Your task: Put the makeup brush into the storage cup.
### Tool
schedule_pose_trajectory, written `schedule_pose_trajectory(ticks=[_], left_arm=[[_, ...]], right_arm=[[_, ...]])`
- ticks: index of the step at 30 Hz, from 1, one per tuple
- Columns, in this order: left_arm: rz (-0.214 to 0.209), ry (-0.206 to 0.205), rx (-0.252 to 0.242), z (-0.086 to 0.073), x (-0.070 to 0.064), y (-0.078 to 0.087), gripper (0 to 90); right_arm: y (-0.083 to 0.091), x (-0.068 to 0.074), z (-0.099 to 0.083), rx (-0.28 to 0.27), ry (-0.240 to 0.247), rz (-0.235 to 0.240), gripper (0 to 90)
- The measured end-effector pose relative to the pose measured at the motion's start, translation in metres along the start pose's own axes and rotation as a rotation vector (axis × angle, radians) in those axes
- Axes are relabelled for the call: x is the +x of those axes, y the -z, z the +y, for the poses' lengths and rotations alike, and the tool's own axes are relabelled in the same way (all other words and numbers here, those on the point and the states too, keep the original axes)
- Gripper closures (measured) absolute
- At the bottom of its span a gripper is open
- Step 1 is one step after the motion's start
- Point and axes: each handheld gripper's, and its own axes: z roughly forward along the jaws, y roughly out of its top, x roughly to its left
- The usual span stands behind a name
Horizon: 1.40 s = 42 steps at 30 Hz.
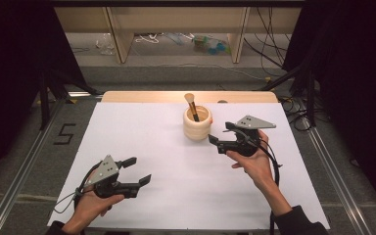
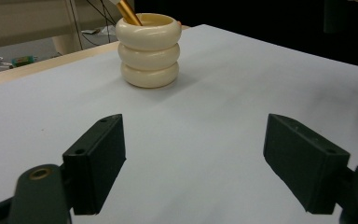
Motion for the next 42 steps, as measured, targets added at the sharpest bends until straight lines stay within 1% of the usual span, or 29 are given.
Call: schedule_pose_trajectory(ticks=[1,2,3,4,5,6,7,9,10,11,13,14,15,18,19,22,23,24,25,26,27,30,34,35,38,39,40,41,42], left_arm=[[0.0,0.0,0.0,0.0,0.0,0.0,21.0],[0.0,-0.012,0.001,0.0,0.001,0.0,21.0],[0.001,-0.01,0.001,0.0,0.001,0.0,21.0],[0.001,-0.008,0.0,0.0,0.001,0.0,21.0],[0.0,-0.004,0.0,0.0,0.0,0.0,20.9],[0.001,-0.01,0.0,0.0,0.0,0.001,21.0],[0.001,-0.01,0.0,0.0,0.0,0.001,21.0],[0.003,-0.003,0.0,0.0,0.0,0.001,21.0],[0.003,-0.002,-0.001,0.0,0.0,0.001,21.0],[0.003,-0.01,-0.002,0.0,0.001,0.001,21.0],[0.004,0.002,-0.003,0.0,0.001,0.001,21.0],[0.004,0.0,-0.003,0.0,0.001,0.001,20.9],[0.004,0.0,-0.002,0.0,0.001,0.001,21.0],[0.004,-0.001,-0.002,0.0,0.001,0.001,21.0],[0.004,-0.002,-0.001,0.0,0.001,0.001,20.9],[0.008,0.001,-0.003,0.0,0.001,0.001,20.8],[0.005,0.002,-0.004,0.0,0.001,0.001,20.7],[0.006,0.001,-0.003,0.0,0.001,0.001,20.7],[0.007,0.001,-0.003,0.0,0.001,0.001,20.7],[0.007,0.001,-0.003,0.0,0.001,0.001,20.7],[0.007,-0.003,0.0,0.0,0.002,0.001,20.7],[0.007,-0.005,0.001,0.0,0.002,0.001,20.7],[0.007,-0.004,0.0,0.0,0.002,0.001,20.7],[0.007,-0.004,0.0,0.0,0.002,0.001,20.7],[0.006,-0.02,0.003,0.0,0.002,0.001,20.7],[0.005,-0.01,0.002,0.0,0.001,0.001,20.7],[0.008,-0.008,0.001,0.0,0.001,0.001,20.7],[0.007,-0.004,0.0,0.0,0.002,0.001,20.7],[0.006,-0.014,0.002,0.0,0.002,0.001,20.7]], right_arm=[[0.002,0.0,-0.002,-0.012,0.022,-0.012,19.9],[0.005,0.0,-0.004,-0.006,0.025,-0.017,19.7],[0.007,0.001,-0.007,-0.024,0.023,-0.01,19.7],[0.009,0.001,-0.01,-0.028,0.024,-0.009,19.7],[0.011,0.003,-0.012,-0.025,0.019,-0.009,19.7],[0.013,0.004,-0.015,-0.028,0.017,-0.005,19.6],[0.014,0.006,-0.018,-0.014,-0.001,0.006,19.5],[0.017,0.008,-0.022,-0.022,0.012,0.013,19.5],[0.018,0.01,-0.024,-0.024,0.005,0.017,19.4],[0.02,0.011,-0.025,-0.013,0.002,0.029,19.3],[0.022,0.013,-0.027,-0.026,0.003,0.03,18.9],[0.023,0.015,-0.028,-0.033,0.0,0.032,17.9],[0.025,0.015,-0.029,-0.019,0.004,0.039,16.7],[0.028,0.017,-0.034,-0.014,0.002,0.057,16.2],[0.028,0.018,-0.036,-0.032,-0.002,0.06,16.1],[0.031,0.019,-0.041,-0.031,0.001,0.065,15.9],[0.032,0.019,-0.042,-0.031,0.01,0.053,15.9],[0.031,0.019,-0.044,-0.042,0.02,0.053,15.9],[0.033,0.02,-0.046,-0.024,0.017,0.058,15.9],[0.032,0.02,-0.047,-0.027,0.02,0.06,15.9],[0.034,0.02,-0.048,-0.01,0.018,0.058,15.9],[0.037,0.021,-0.051,-0.019,0.021,0.06,15.9],[0.042,0.022,-0.055,-0.03,0.011,0.065,15.9],[0.043,0.023,-0.056,-0.025,0.014,0.056,15.8],[0.046,0.024,-0.06,-0.02,0.011,0.053,15.9],[0.047,0.024,-0.06,-0.017,0.012,0.058,15.9],[0.046,0.024,-0.062,-0.039,0.011,0.067,15.9],[0.047,0.024,-0.063,-0.033,0.009,0.061,15.9],[0.049,0.024,-0.063,-0.017,0.016,0.058,15.9]])
